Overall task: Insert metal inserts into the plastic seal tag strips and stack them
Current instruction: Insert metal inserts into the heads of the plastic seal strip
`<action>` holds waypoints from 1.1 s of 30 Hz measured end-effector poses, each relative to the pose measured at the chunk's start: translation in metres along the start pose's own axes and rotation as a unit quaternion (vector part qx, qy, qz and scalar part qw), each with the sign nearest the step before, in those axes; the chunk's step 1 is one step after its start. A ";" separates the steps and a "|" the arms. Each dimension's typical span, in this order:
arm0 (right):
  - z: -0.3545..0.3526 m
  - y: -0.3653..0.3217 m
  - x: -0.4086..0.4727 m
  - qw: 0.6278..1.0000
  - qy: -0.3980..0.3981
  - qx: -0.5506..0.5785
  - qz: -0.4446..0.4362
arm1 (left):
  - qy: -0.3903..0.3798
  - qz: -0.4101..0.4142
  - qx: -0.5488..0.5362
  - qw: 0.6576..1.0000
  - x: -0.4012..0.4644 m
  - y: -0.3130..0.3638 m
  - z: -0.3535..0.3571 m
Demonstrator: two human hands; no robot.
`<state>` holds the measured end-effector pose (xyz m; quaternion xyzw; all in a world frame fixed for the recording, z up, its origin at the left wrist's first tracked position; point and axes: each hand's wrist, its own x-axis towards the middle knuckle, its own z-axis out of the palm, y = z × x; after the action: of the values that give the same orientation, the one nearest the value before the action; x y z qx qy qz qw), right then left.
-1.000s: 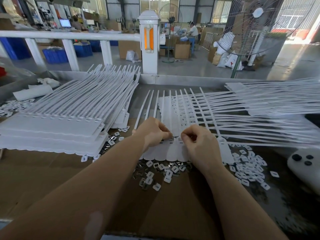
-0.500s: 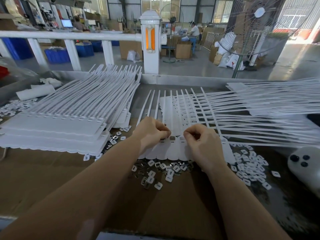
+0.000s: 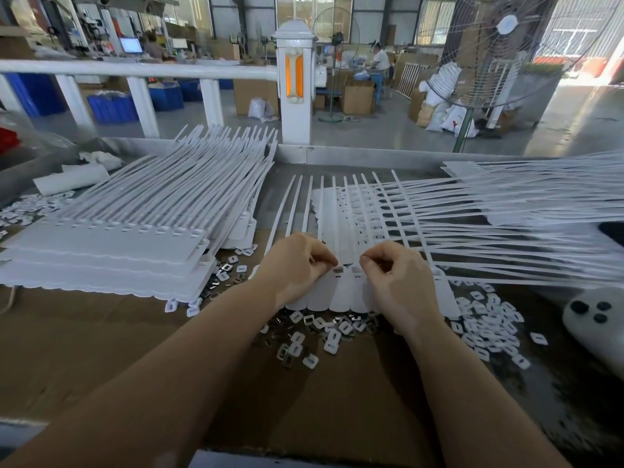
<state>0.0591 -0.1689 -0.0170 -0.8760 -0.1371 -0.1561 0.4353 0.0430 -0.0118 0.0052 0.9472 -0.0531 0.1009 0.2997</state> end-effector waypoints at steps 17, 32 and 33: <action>-0.003 0.003 0.003 0.998 0.022 0.061 0.016 | -0.157 0.116 0.050 0.980 -0.028 0.034 0.013; -0.008 0.004 0.003 0.991 0.048 0.118 0.039 | -0.118 0.135 0.123 0.976 -0.029 0.035 0.019; -0.008 0.004 0.003 0.991 0.049 0.115 0.040 | -0.119 0.143 0.132 0.974 -0.029 0.034 0.019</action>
<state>0.0622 -0.1770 -0.0139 -0.8160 -0.0973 -0.1639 0.5456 0.0125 -0.0498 0.0024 0.9662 -0.2096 0.0359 0.1459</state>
